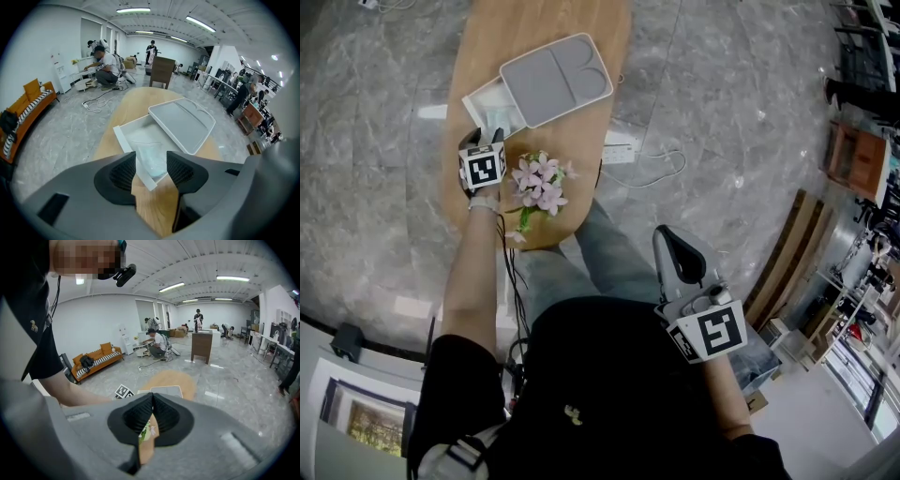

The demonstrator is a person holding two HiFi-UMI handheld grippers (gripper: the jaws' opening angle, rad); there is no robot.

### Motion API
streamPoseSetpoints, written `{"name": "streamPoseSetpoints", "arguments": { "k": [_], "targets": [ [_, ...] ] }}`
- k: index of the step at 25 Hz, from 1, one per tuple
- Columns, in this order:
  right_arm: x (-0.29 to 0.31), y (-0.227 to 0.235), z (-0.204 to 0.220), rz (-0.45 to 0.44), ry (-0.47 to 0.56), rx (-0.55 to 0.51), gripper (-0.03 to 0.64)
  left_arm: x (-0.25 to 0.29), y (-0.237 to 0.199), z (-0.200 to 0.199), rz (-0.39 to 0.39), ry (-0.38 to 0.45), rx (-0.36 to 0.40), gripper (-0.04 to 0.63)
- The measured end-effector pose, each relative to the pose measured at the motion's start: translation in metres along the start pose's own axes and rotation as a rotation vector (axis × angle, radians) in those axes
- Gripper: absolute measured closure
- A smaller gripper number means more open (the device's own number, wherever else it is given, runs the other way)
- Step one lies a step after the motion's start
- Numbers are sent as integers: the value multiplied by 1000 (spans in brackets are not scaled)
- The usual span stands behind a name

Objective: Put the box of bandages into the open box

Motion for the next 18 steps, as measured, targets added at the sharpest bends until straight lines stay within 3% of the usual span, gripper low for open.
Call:
{"name": "streamPoseSetpoints", "arguments": {
  "k": [12, 18],
  "targets": [
    [-10, -28, -9, -20, 64, -13, 618, -53, 9, -12, 42, 68, 35, 391],
    [-16, -46, -18, -28, 104, -24, 618, -90, 13, -18, 56, 102, 69, 546]
  ]
}}
Point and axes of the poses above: the fingertips, and each gripper's own axes: x forward along the fingers, y to its right, z out of its underside, the point moved 5 cm from there along -x, backward along the fingers, and after that the axes turned 2 degrees about z, right-handed, at the moved point
